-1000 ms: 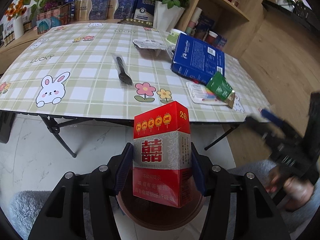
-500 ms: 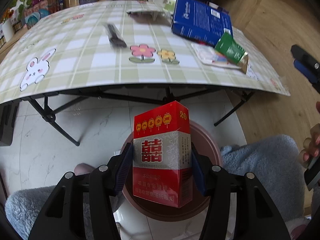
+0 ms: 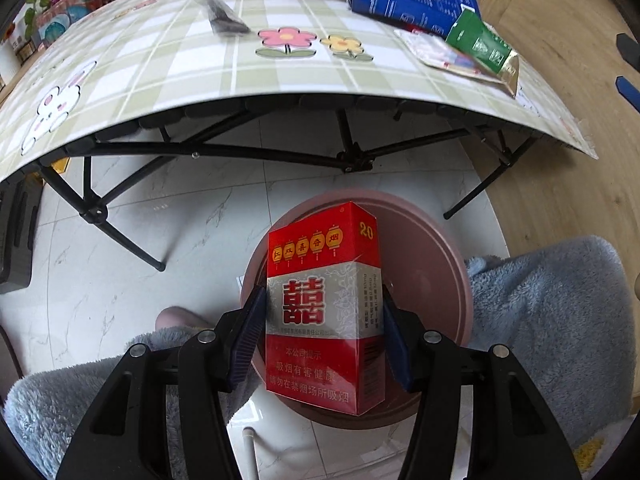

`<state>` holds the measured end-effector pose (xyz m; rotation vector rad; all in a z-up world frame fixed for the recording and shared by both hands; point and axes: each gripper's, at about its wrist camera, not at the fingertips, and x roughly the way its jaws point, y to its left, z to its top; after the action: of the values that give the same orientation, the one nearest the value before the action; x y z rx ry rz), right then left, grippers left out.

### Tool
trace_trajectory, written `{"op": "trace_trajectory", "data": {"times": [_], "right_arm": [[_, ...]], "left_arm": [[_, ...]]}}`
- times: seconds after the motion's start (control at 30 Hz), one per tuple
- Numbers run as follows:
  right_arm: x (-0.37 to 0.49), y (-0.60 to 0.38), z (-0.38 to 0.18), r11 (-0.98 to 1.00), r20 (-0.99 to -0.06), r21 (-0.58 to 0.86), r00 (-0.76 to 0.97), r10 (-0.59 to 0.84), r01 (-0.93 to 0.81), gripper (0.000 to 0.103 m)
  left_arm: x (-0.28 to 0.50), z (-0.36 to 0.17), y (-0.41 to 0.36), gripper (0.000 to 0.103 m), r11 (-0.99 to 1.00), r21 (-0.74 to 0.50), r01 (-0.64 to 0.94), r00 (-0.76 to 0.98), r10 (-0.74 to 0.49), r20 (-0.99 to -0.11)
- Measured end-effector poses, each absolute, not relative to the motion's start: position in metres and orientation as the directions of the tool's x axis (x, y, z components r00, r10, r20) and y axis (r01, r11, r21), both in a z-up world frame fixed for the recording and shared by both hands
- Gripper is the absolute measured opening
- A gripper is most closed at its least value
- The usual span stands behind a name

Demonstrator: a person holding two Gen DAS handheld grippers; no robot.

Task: Collect trash
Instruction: 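Lower the cigarette box over the brown bin and open the left gripper, then move the left gripper to the wrapped black plastic fork and grasp it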

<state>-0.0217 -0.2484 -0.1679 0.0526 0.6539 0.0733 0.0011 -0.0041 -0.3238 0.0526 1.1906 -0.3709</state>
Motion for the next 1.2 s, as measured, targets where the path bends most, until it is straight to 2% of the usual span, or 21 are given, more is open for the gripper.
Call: {"op": "trace_trajectory", "data": {"times": [0.2,0.27,0.37,0.57,0.9,1.2], "right_arm": [[-0.022,-0.249,-0.170,0.996,-0.612,0.072,0.787,0.080,-0.045,0.097],[-0.022,-0.250,-0.171,0.996,-0.614,0.075,0.785,0.079,-0.042,0.097],[-0.023,-0.250,-0.172,0.996,-0.616,0.075,0.784,0.076,-0.038,0.097],[-0.023,-0.252,-0.173,0.997,-0.620,0.073,0.781,0.071,-0.033,0.097],[-0.020,-0.258,-0.174,0.997,-0.623,0.074,0.780,0.056,-0.013,0.097],[-0.015,-0.262,-0.177,0.997,-0.632,0.075,0.773,0.050,-0.003,0.097]], "left_arm": [[0.001,-0.329,-0.005,0.055,0.937,-0.157,0.311,0.299,-0.254,-0.920],[0.001,-0.327,-0.005,0.067,0.938,-0.159,0.309,0.310,-0.258,-0.915],[0.001,-0.319,-0.003,0.077,0.939,-0.167,0.300,0.342,-0.269,-0.900],[0.003,-0.290,0.008,0.090,0.945,-0.183,0.270,0.447,-0.291,-0.846],[0.017,-0.214,0.035,0.096,0.967,-0.140,0.211,0.675,-0.248,-0.695],[0.030,-0.180,0.057,0.097,0.978,-0.114,0.173,0.743,-0.205,-0.637]]}}
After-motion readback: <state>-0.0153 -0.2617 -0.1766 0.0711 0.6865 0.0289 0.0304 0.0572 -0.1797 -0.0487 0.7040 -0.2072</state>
